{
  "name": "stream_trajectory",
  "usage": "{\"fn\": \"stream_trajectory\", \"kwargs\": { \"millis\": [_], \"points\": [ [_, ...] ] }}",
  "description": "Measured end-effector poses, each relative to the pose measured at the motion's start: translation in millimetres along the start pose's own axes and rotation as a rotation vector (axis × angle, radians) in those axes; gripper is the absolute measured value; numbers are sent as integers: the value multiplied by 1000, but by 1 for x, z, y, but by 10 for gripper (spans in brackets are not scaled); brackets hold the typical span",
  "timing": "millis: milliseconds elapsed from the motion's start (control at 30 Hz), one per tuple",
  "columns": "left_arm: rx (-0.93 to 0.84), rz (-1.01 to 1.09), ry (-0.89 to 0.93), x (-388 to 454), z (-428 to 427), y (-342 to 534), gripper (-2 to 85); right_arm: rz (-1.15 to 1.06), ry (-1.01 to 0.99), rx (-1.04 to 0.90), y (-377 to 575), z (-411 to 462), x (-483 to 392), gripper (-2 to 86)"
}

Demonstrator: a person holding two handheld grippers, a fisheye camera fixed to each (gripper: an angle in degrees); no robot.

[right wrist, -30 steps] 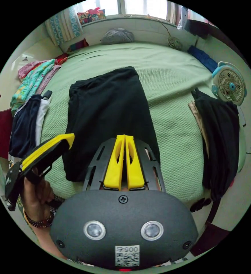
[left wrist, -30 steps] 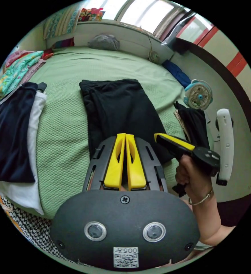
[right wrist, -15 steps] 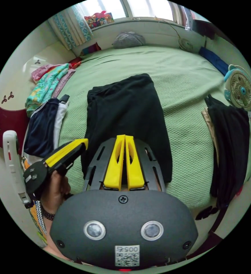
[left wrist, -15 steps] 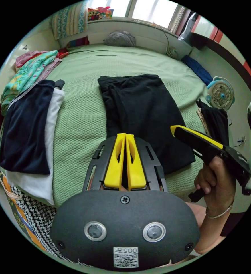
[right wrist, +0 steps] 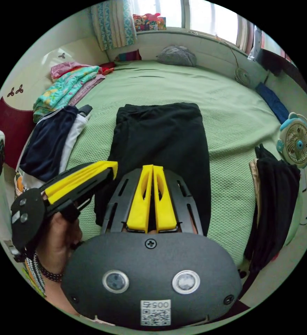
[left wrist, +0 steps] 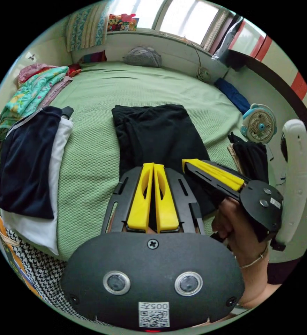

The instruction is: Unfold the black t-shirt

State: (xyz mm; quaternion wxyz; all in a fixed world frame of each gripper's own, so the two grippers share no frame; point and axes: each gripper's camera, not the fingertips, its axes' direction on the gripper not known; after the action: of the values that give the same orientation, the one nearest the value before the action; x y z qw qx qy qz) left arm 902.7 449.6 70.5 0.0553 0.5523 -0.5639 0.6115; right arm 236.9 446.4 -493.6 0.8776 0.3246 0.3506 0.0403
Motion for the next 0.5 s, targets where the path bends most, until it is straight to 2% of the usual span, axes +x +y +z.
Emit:
{"fn": "stream_trajectory", "kwargs": {
  "millis": [100, 267, 400, 500],
  "points": [
    [5, -19, 1, -5, -11, 8, -7, 8, -33, -1, 5, -1, 8, -10],
    [-34, 34, 19, -12, -22, 17, -7, -76, -208, -54, 6, 2, 9, -11],
    [-72, 23, -43, -20, -42, 31, -7, -84, -256, 27, 7, -6, 9, -10],
    [2, 41, -28, -22, -76, 49, -7, -71, -326, 33, 7, -9, 10, -10]
  ]
}}
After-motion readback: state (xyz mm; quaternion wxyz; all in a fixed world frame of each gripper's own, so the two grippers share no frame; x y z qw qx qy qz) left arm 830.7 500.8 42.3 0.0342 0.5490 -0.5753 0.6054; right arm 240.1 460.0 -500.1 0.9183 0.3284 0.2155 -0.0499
